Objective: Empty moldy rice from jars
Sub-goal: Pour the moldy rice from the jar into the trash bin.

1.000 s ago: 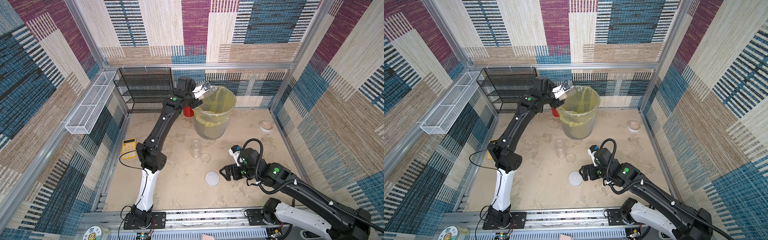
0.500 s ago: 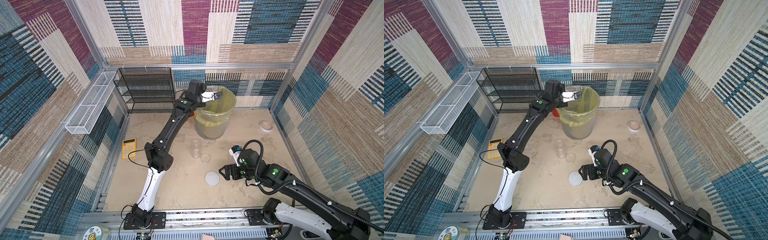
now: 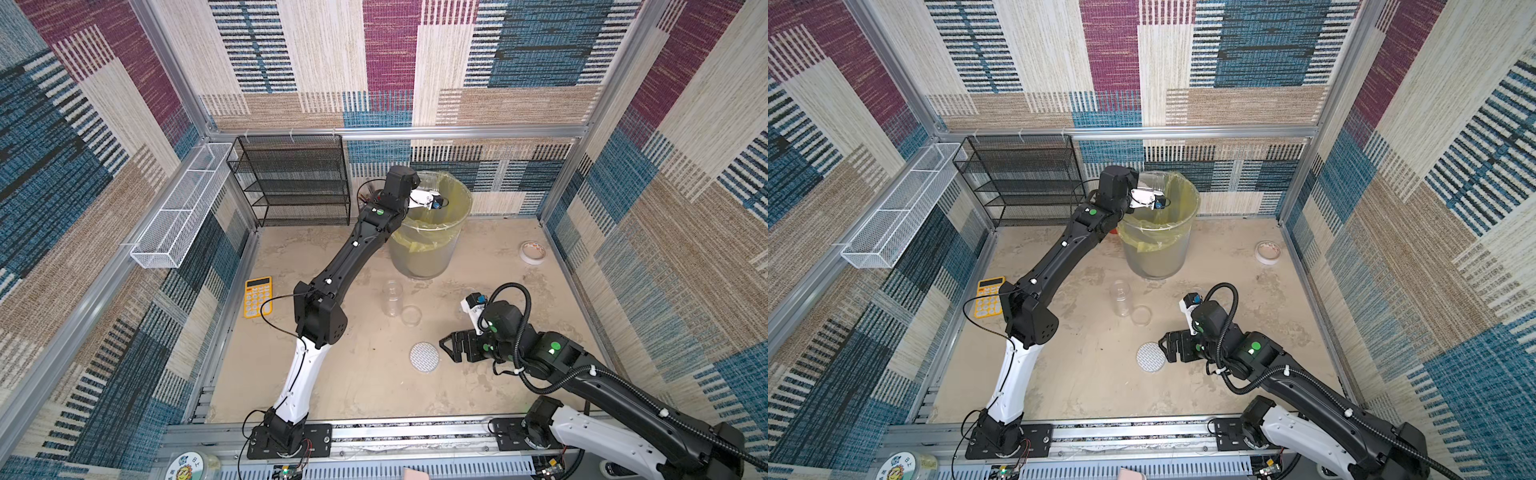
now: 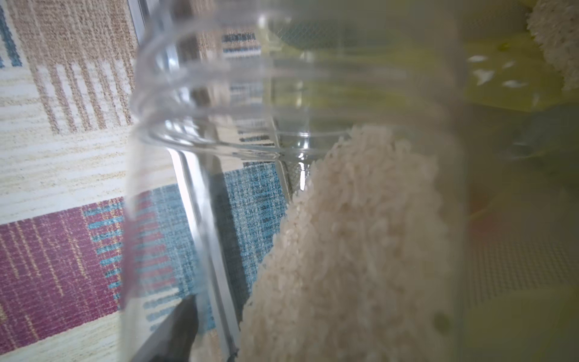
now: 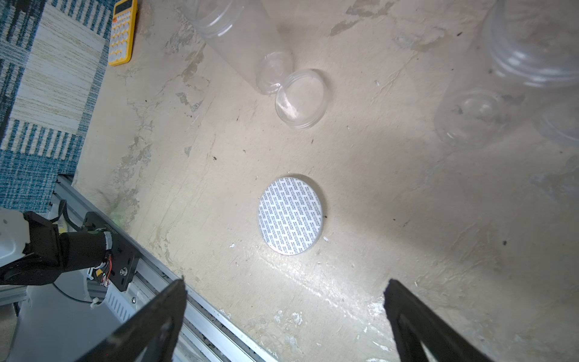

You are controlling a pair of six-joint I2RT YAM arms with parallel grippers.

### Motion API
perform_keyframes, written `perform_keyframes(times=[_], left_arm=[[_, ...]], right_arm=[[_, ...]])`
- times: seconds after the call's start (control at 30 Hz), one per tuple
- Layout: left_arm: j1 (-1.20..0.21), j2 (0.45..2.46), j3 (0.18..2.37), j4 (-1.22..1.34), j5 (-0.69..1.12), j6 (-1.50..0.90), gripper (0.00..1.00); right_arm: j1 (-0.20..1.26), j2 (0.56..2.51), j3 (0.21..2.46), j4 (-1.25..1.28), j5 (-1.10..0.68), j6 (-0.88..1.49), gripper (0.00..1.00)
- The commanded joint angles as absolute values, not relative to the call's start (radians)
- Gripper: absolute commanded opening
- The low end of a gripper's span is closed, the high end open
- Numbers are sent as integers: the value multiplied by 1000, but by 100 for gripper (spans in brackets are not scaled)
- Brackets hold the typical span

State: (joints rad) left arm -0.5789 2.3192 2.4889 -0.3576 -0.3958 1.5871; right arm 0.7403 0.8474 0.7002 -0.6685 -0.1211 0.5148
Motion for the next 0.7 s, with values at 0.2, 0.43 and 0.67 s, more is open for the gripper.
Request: perform_keyframes(times=[0.2,0.43,0.67], left_arm=[[-607,2269,2422,-216,-441,1775,49],[-616,2206,2261,-80,-437,1934,50],[-627,2154,2169,-13,-422,2041,51]], right_arm=[[741,815,694,-625,-130,525,100],[742,785,687,-618,-135,527,100],[742,746,690,-625,-155,531,99]])
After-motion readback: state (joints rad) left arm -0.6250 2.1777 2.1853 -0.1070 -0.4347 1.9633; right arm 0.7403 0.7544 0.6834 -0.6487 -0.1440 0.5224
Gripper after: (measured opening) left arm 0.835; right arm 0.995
